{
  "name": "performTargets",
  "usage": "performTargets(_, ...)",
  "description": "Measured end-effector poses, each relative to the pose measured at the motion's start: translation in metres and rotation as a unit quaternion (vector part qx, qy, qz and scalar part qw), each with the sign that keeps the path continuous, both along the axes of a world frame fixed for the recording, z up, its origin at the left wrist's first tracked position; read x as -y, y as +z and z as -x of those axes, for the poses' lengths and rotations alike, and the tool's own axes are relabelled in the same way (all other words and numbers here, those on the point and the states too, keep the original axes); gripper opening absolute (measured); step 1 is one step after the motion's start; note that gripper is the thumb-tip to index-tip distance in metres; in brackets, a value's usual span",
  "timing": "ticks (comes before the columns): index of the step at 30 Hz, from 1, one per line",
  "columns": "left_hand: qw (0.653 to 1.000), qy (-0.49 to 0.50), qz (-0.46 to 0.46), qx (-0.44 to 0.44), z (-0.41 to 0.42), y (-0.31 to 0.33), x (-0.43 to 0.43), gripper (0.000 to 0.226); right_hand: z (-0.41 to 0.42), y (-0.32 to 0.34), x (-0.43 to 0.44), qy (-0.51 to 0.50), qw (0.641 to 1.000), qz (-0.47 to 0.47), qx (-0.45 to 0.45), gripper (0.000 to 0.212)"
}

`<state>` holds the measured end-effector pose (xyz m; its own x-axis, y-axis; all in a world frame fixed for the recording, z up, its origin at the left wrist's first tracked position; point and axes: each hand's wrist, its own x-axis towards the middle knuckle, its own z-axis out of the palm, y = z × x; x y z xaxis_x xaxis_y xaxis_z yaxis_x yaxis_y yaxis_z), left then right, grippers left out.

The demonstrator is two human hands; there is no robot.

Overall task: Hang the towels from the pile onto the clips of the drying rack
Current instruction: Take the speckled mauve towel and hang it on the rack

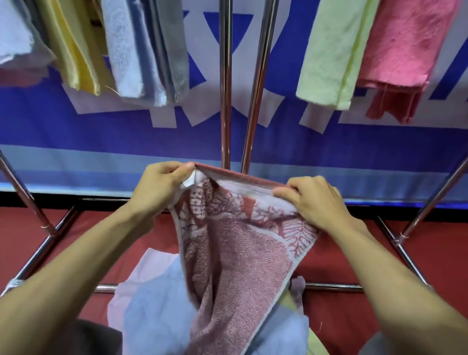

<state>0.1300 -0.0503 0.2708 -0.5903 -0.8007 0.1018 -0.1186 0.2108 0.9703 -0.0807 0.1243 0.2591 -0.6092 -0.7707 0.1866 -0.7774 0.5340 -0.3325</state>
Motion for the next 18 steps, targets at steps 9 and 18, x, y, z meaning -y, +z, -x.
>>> performTargets(9, 0.975, 0.132, 0.175, 0.043, -0.005, 0.000, -0.013, 0.032, -0.021, 0.006, 0.012, 0.138, 0.981, 0.021, 0.135, 0.033)
performTargets(18, 0.981, 0.076, -0.178, 0.027, 0.005, -0.005, -0.021, 0.032, -0.051, 0.019, 0.020, 0.071, 0.851, 0.197, 0.481, 0.013)
